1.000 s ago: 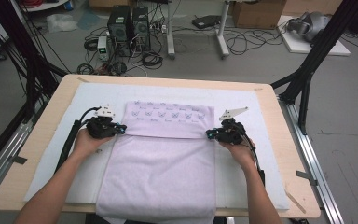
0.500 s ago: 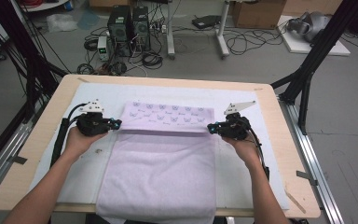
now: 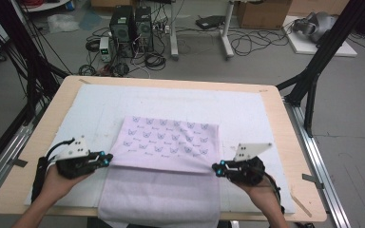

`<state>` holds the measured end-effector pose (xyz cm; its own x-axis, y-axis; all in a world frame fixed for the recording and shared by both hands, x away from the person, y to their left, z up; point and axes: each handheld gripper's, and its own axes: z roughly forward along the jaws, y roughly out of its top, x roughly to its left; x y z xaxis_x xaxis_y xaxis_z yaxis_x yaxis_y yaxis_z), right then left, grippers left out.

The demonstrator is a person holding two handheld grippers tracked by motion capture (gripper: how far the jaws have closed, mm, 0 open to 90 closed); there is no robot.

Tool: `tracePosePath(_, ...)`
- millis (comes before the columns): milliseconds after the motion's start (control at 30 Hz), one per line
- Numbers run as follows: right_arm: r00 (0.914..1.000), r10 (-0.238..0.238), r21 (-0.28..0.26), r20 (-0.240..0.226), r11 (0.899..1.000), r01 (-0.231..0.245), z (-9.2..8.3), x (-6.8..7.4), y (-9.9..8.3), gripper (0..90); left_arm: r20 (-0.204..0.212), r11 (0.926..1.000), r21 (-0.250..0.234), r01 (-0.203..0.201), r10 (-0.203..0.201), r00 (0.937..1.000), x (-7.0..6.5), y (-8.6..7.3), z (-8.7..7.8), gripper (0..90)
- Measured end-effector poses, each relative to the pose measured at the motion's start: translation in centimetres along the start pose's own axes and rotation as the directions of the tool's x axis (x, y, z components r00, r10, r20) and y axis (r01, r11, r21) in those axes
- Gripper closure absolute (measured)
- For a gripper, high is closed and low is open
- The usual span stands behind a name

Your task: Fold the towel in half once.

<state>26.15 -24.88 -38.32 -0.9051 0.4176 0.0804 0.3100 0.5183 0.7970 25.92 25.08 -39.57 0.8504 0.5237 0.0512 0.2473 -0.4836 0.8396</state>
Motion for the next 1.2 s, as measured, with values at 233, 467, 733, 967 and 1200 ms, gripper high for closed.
tracePosePath(233,0.9994,0.034,-0.019,-0.007,0.999,-0.034,0.2,0.3,-1.7,64.1,0.000,0.9997,0.016,0.020,-0.020,0.9998,-0.1,-1.5,0.1,63.9)
tracePosePath(467,0.9997,0.017,0.027,-0.019,0.999,-0.016,3.3,-1.2,-2.1,54.4,0.056,0.9981,0.059,0.020,-0.023,0.9982,0.4,-2.2,3.3,58.9)
tracePosePath(733,0.9997,0.014,0.124,-0.019,0.992,-0.012,5.4,-1.3,-3.1,81.5,0.090,0.9924,0.121,-0.023,0.012,0.9959,-0.4,-2.6,4.8,80.8)
tracePosePath(967,0.9990,0.021,0.126,-0.040,0.992,-0.016,5.1,-1.4,-2.4,87.4,0.081,0.9944,0.106,-0.004,-0.005,0.9967,-0.3,-2.1,4.0,87.9)
tracePosePath(1200,0.9997,0.002,0.028,-0.025,1.000,-0.001,2.5,-1.1,-0.6,87.4,0.077,0.9992,0.037,0.018,-0.021,0.9968,-0.5,-0.6,1.2,87.9)
